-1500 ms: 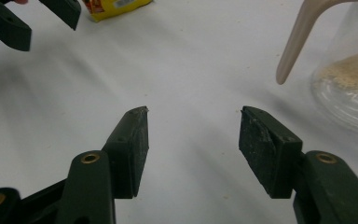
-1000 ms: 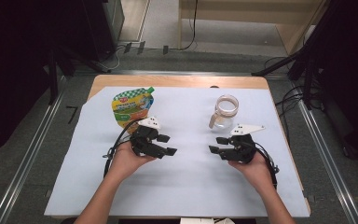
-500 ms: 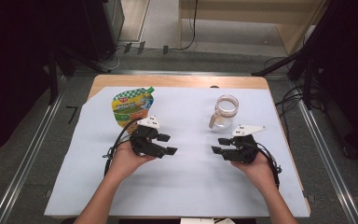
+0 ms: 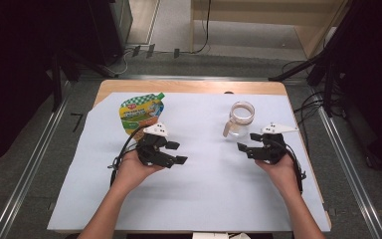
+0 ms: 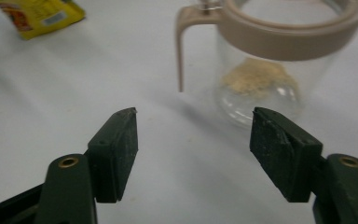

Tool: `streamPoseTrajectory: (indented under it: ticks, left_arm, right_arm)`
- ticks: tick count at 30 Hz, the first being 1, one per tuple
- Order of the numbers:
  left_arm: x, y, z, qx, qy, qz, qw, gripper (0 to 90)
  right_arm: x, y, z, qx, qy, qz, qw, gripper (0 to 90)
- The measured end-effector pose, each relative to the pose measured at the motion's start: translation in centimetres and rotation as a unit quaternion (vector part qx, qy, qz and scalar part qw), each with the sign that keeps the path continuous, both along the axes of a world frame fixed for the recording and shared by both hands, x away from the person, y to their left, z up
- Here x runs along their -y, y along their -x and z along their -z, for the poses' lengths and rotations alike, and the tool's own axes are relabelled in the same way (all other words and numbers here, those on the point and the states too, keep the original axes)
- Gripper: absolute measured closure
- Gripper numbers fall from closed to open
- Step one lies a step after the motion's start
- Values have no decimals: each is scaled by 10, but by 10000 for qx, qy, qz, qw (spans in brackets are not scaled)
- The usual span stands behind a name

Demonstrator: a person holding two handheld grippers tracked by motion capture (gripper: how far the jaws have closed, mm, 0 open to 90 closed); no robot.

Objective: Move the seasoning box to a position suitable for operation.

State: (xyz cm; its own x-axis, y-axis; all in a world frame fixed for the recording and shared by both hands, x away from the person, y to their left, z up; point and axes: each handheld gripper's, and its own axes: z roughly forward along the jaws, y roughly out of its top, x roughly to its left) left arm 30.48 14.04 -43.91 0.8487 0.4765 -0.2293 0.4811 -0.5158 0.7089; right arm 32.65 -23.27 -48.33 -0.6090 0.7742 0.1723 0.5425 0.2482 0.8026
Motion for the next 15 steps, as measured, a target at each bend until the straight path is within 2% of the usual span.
streamPoseTrajectory:
  ticks: [1,2,3,6,7,9,10,12,15]
  left_arm:
    - [0,0,1,-24,-8,17,10000,362]
    - [1,0,1,-37,3,17,10000,362]
    - [2,0,1,-35,-2,25,10000,361]
    - [2,0,1,-27,-6,71,10000,360]
    - [2,1,0,-24,0,73,10000,360]
    - [1,1,0,-20,7,47,10000,360]
    - [0,1,0,-15,15,47,10000,360]
    - [0,1,0,-2,31,50,10000,360]
    - [0,1,0,-20,29,42,10000,360]
  right_arm:
    - [2,-4,1,-94,-29,71,9999,296]
    - [2,-4,1,-94,-29,71,9999,296]
    - [3,-10,3,-74,30,209,9998,292]
    - [4,-16,2,53,102,330,9994,286]
    - [3,-24,4,75,88,497,9987,281]
    - [1,-33,7,41,108,642,9979,248]
    - [-1,-37,9,13,164,685,9975,234]
    - [-5,-44,12,114,247,718,9970,220]
    - [-7,-51,15,184,119,748,9970,189]
